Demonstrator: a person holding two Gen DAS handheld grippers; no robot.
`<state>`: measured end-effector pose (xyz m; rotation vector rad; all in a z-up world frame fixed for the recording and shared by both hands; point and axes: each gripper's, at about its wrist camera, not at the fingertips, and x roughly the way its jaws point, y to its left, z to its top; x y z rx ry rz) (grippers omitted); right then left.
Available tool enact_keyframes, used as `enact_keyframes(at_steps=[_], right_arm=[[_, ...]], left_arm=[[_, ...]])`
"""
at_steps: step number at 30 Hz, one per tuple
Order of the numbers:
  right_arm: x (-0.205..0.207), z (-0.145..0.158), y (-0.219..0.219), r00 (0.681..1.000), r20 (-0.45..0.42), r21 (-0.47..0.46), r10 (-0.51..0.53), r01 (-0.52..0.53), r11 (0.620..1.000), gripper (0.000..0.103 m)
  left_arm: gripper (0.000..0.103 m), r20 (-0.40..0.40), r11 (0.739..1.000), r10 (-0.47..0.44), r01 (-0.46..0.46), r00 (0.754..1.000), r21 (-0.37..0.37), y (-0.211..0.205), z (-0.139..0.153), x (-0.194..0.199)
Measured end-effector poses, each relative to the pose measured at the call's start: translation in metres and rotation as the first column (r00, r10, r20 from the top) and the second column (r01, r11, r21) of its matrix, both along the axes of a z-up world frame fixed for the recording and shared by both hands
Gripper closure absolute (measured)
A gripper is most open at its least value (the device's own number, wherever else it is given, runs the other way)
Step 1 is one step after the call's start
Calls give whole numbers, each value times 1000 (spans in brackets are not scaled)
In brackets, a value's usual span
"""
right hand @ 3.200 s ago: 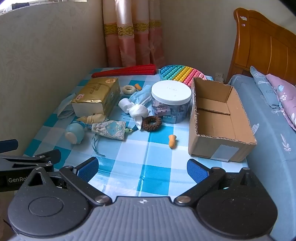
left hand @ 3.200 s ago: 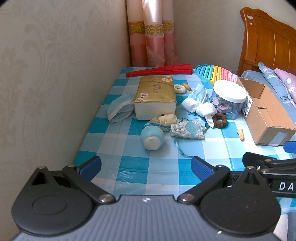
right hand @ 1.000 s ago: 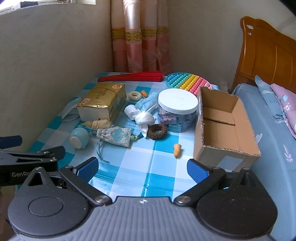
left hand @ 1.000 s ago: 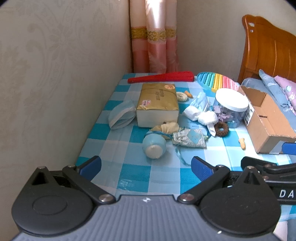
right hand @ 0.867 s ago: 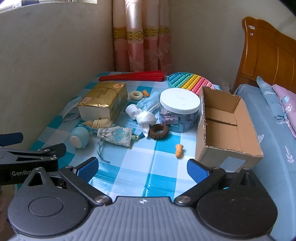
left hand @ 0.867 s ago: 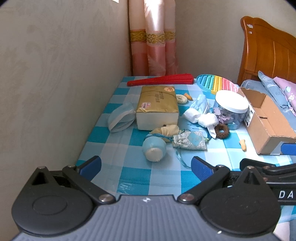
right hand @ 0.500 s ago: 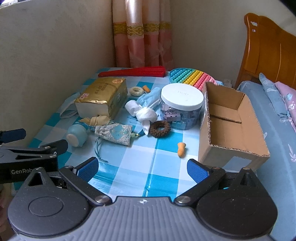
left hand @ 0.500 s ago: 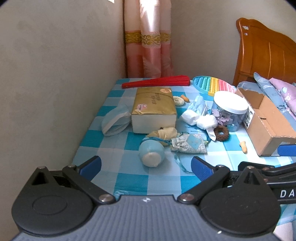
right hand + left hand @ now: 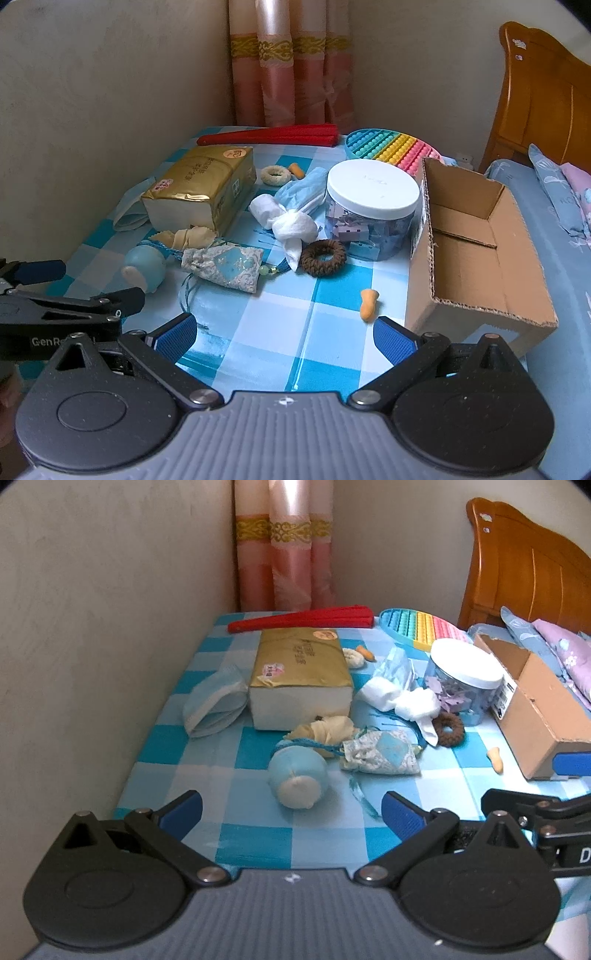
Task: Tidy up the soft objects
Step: 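Lower the left gripper onto the light blue round toy and close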
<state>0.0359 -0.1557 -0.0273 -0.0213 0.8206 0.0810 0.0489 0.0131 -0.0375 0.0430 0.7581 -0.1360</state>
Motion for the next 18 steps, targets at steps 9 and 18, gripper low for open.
enact_keyframes(at_steps=[9, 18], right_arm=[[15, -6, -7, 1000, -6, 2, 17, -17, 1000, 0], [29, -16, -8, 999, -30, 0, 30, -30, 1000, 0]], left_arm=[[1, -27, 996, 53, -54, 998, -67, 12, -11, 25], [1, -44, 991, 85, -89, 995, -96, 14, -24, 46]])
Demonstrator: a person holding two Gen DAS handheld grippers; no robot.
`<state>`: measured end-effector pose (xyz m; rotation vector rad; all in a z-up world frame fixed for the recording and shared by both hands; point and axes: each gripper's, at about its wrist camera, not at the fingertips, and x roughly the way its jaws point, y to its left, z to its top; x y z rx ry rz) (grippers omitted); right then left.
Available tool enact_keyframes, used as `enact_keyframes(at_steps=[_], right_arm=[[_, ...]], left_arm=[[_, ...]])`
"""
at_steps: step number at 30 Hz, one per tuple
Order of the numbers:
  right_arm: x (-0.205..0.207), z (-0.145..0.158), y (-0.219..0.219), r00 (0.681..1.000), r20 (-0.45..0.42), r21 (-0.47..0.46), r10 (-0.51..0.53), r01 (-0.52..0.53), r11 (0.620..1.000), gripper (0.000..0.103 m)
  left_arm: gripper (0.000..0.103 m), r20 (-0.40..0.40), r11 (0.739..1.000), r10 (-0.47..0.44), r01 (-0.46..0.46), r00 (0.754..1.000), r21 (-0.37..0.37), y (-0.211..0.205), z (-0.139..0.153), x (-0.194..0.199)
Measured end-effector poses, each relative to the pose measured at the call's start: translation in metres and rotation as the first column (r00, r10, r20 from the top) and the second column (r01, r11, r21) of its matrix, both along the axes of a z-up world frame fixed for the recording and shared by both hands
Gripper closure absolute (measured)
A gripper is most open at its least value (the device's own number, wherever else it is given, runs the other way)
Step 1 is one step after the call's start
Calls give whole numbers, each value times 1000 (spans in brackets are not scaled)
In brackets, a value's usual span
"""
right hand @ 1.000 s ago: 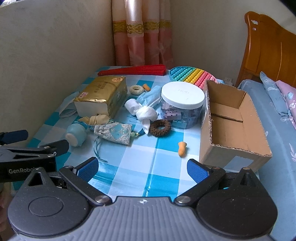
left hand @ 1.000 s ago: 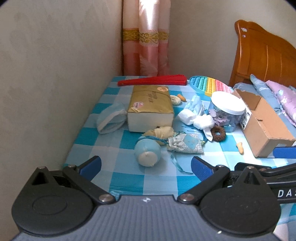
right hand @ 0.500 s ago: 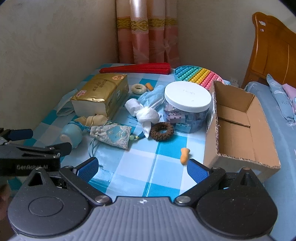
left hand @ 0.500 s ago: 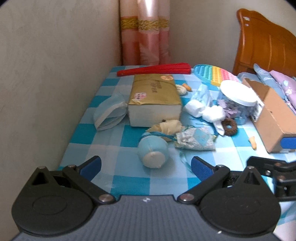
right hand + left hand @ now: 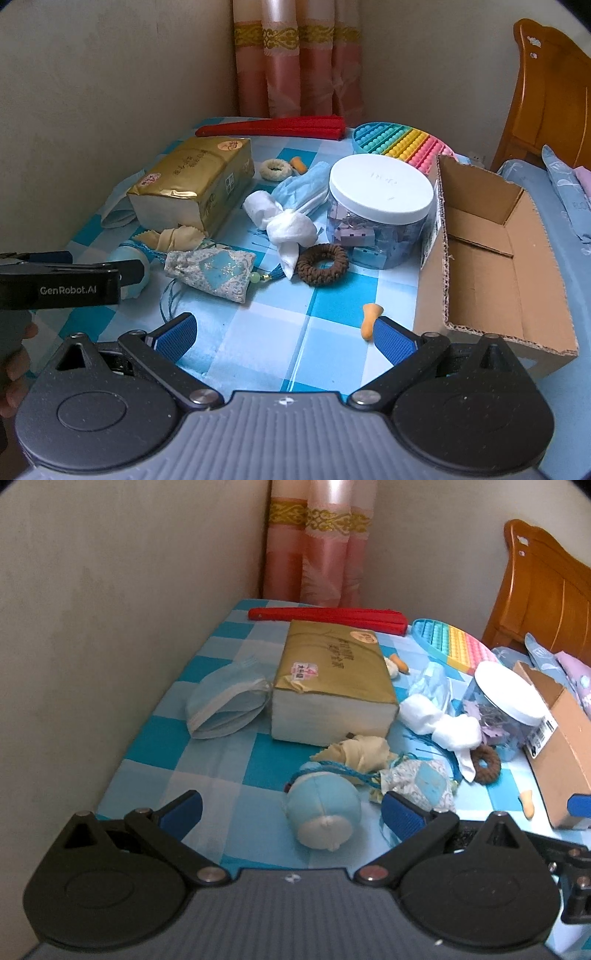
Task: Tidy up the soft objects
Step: 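Lower the left gripper onto the light blue round toy and close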
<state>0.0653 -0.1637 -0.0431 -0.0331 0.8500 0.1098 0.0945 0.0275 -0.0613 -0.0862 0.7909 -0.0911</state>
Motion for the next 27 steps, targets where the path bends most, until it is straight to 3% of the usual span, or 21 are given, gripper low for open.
enact_keyframes(at_steps=[6, 13, 17, 21, 27], right_arm=[[2, -2, 2, 1000, -8, -4, 14, -14, 1000, 0], [2, -5, 7, 999, -12, -19, 41, -41, 999, 0], [1, -6, 9, 999, -16, -26, 43, -44, 999, 0], [0, -4, 9, 999, -13, -25, 41, -42, 999, 0], [-1, -1, 11, 999, 2, -22, 46, -46, 999, 0]], left_arm=[[5, -16, 1000, -8, 8, 1000, -2, -2, -8, 5], [30, -32, 999, -21, 20, 999, -31, -3, -12, 8], [39, -37, 998, -28, 26, 999, -51, -2, -13, 9], [58, -51, 997, -55, 52, 997, -60, -4, -13, 10], [59, -55, 995, -96, 94, 994, -42, -6, -3, 1]])
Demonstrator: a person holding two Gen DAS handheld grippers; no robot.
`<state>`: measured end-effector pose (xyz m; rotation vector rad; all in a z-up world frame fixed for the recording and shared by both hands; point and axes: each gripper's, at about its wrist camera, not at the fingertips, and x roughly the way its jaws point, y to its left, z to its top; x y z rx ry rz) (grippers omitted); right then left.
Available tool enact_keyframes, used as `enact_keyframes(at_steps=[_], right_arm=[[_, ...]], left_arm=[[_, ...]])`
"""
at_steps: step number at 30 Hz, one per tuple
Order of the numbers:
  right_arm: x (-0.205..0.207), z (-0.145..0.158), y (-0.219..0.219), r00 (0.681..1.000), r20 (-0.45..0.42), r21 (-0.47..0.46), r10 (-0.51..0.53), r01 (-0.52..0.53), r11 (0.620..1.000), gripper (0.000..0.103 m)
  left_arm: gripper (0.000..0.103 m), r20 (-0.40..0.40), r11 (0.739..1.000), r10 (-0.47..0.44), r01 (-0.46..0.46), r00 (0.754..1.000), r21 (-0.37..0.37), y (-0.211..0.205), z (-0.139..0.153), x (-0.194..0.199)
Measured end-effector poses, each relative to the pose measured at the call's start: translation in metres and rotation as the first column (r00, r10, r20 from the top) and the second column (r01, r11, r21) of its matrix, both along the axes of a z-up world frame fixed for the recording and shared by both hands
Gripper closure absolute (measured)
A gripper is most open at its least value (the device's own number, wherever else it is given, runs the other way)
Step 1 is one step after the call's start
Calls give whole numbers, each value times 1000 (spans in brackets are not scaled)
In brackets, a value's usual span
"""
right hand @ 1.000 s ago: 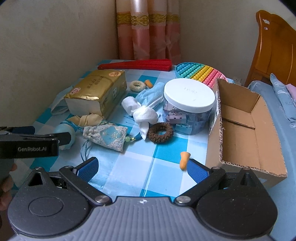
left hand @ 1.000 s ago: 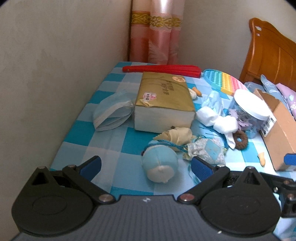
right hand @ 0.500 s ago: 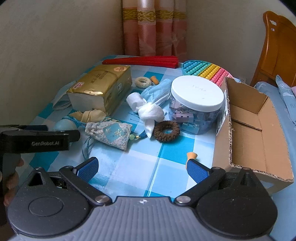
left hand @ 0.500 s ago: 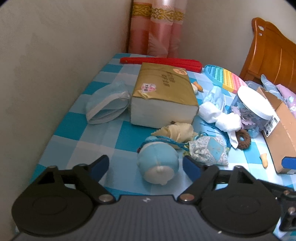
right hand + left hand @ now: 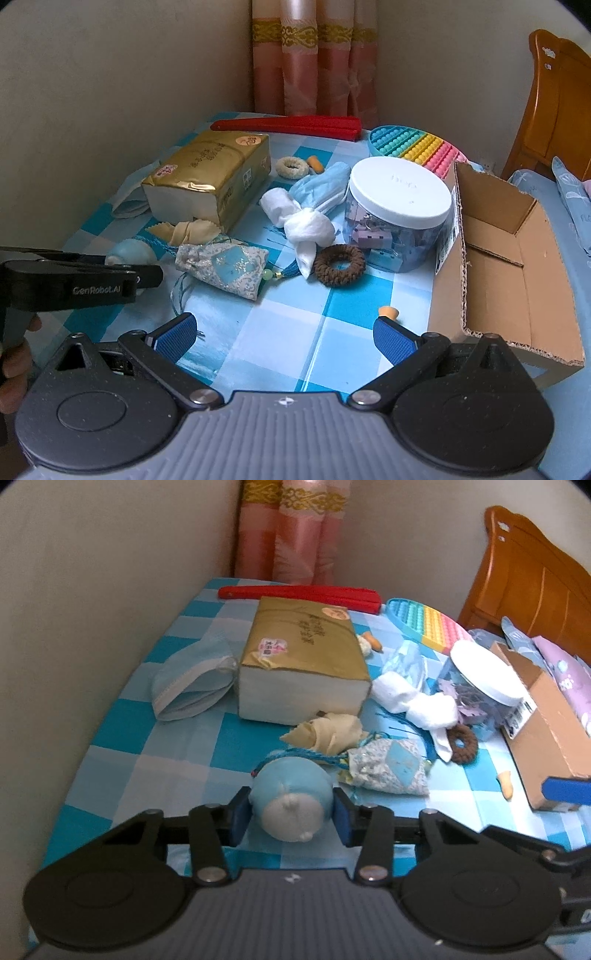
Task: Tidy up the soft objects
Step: 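Lower the left gripper onto the light blue round toy and close, then grasp the patterned fabric sachet with the right gripper while the left gripper holds the blue toy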
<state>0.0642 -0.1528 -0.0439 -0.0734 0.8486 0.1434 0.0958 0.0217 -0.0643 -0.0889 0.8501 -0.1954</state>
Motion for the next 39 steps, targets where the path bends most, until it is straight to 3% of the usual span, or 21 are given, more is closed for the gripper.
enact_keyframes(at_steps=[6, 14, 23, 32, 39], right_arm=[[-1, 0, 4, 1000, 1, 2, 12, -12, 1000, 0], [1, -3, 6, 1000, -6, 1, 20, -20, 1000, 0], [19, -16, 16, 996, -26, -4, 91, -91, 996, 0], [47, -32, 32, 987, -40, 48, 153, -151, 987, 7], [63, -46, 45, 984, -48, 29, 170, -169, 985, 10]], left_arm=[[59, 18, 999, -36, 36, 999, 22, 3, 11, -16], [59, -47, 989, -147, 148, 988, 10, 5, 7, -31], [59, -60, 991, -130, 130, 990, -6, 16, 2, -33], [59, -62, 998, -59, 59, 996, -9, 33, -2, -33], [58, -62, 999, -49, 48, 997, -17, 34, -4, -30]])
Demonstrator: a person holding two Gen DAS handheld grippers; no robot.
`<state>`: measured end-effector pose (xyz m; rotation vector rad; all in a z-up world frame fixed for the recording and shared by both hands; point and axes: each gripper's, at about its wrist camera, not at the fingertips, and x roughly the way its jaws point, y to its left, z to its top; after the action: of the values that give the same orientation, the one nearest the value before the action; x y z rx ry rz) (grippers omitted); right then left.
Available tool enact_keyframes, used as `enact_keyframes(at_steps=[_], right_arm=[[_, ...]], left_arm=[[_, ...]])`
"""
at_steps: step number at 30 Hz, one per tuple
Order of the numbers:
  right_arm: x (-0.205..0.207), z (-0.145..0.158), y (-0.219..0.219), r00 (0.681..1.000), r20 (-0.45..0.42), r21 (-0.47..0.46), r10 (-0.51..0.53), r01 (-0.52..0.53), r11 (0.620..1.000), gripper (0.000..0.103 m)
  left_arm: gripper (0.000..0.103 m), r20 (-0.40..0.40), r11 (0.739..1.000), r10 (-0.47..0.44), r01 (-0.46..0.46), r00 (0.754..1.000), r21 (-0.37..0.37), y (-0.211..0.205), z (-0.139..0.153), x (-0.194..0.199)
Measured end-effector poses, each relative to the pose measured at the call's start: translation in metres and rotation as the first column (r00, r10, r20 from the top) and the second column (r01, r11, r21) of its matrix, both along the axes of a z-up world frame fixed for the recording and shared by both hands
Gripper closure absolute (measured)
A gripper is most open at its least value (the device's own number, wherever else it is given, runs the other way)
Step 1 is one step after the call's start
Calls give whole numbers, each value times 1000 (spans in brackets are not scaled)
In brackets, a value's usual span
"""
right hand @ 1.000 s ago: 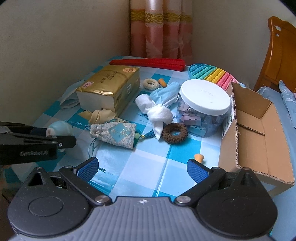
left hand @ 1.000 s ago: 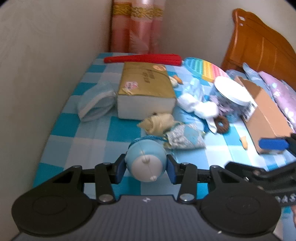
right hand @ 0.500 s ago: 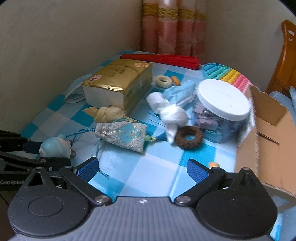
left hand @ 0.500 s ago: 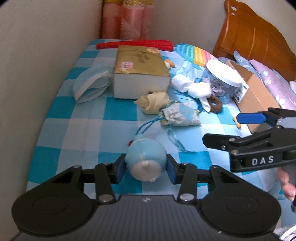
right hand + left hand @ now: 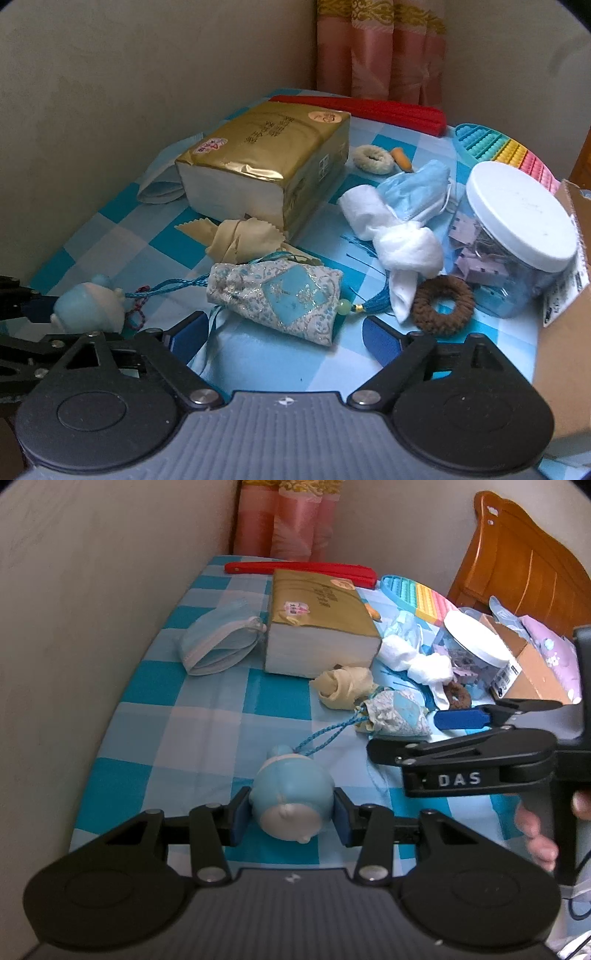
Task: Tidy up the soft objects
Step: 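Grasp the patterned fabric sachet with the right gripper while the left gripper holds the blue toy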
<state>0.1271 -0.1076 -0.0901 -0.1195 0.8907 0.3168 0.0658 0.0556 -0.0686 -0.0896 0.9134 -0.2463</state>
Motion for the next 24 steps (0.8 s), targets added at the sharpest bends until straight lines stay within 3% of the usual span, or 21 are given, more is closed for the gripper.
enact_keyframes(at_steps=[8, 19, 24], right_arm=[[10, -2, 10, 1000, 25, -13, 9, -8, 1000, 12], [0, 12, 14, 997, 72, -52, 9, -5, 999, 49], [-12, 21, 7, 997, 80, -63, 1, 4, 998, 54]], left_arm=[[59, -3, 1000, -8, 8, 1000, -8, 3, 0, 1], [59, 14, 1000, -21, 21, 1000, -11, 2, 7, -6], [59, 29, 1000, -19, 20, 999, -11, 2, 12, -13]])
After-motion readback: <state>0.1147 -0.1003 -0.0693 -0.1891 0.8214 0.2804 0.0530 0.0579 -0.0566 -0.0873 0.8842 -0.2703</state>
